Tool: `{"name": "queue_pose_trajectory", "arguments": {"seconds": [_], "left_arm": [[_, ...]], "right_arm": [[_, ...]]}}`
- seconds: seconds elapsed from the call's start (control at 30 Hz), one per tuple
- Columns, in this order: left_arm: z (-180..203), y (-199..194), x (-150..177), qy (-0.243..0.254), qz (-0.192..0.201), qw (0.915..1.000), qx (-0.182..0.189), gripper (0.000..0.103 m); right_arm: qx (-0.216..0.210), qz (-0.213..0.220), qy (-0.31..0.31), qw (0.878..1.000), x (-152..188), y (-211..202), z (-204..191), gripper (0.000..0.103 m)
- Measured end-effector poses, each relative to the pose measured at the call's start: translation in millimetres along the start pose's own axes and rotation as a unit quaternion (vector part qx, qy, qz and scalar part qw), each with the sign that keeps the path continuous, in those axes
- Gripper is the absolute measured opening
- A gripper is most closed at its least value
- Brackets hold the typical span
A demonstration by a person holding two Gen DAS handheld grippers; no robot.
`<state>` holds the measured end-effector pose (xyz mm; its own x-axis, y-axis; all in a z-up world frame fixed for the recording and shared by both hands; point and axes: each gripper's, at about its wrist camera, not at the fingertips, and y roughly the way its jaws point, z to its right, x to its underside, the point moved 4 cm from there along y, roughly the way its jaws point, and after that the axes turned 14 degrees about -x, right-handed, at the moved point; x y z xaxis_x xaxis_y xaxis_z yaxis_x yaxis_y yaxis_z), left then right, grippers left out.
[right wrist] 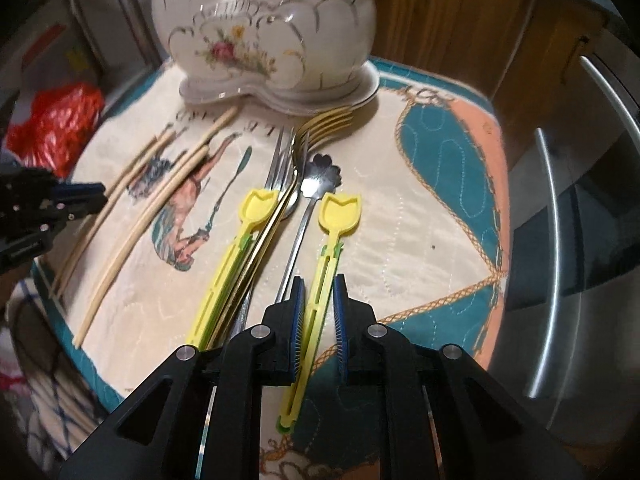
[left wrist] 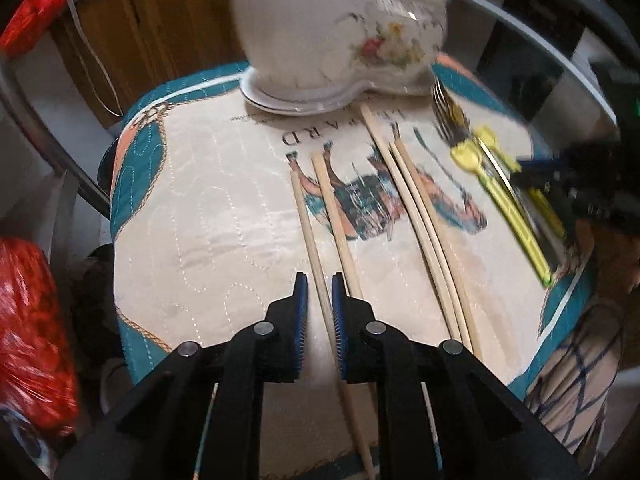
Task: Organize utensils
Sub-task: 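Lower the left tool onto a chopstick while the right tool lowers onto a yellow spoon, then close the left tool on the chopstick while the right tool closes on the yellow spoon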
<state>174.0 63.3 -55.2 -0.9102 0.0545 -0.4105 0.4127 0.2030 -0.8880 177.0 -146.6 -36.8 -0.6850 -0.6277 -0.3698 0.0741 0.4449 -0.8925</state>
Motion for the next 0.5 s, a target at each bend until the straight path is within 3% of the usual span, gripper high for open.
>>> {"name": "queue_pose_trajectory", "arguments": {"seconds": [0.17, 0.33, 0.4, 0.5], "left_arm": [[5, 0, -6, 0.029, -0.031, 0.9991, 0.004, 0.029], [2, 2, -4, 0.016, -0.031, 0.9992, 0.020, 0.029], [2, 1, -3, 0.014, -0.030, 0.9993, 0.020, 0.026], [-7, 2, -3, 0.005, -0.030, 0.9995, 0.008, 0.010]], "right_arm": [[0.019, -0.059, -0.019, 0.998, -10, 5, -4, 0.021], [0.010, -0.070, -0.016, 0.997, -10, 5, -5, 0.015], [0.006, -0.065, -0.011, 0.998, -6, 5, -5, 0.014], [-0.002, -0.054, 0.002, 0.999, -5, 2, -3, 0.011]]}}
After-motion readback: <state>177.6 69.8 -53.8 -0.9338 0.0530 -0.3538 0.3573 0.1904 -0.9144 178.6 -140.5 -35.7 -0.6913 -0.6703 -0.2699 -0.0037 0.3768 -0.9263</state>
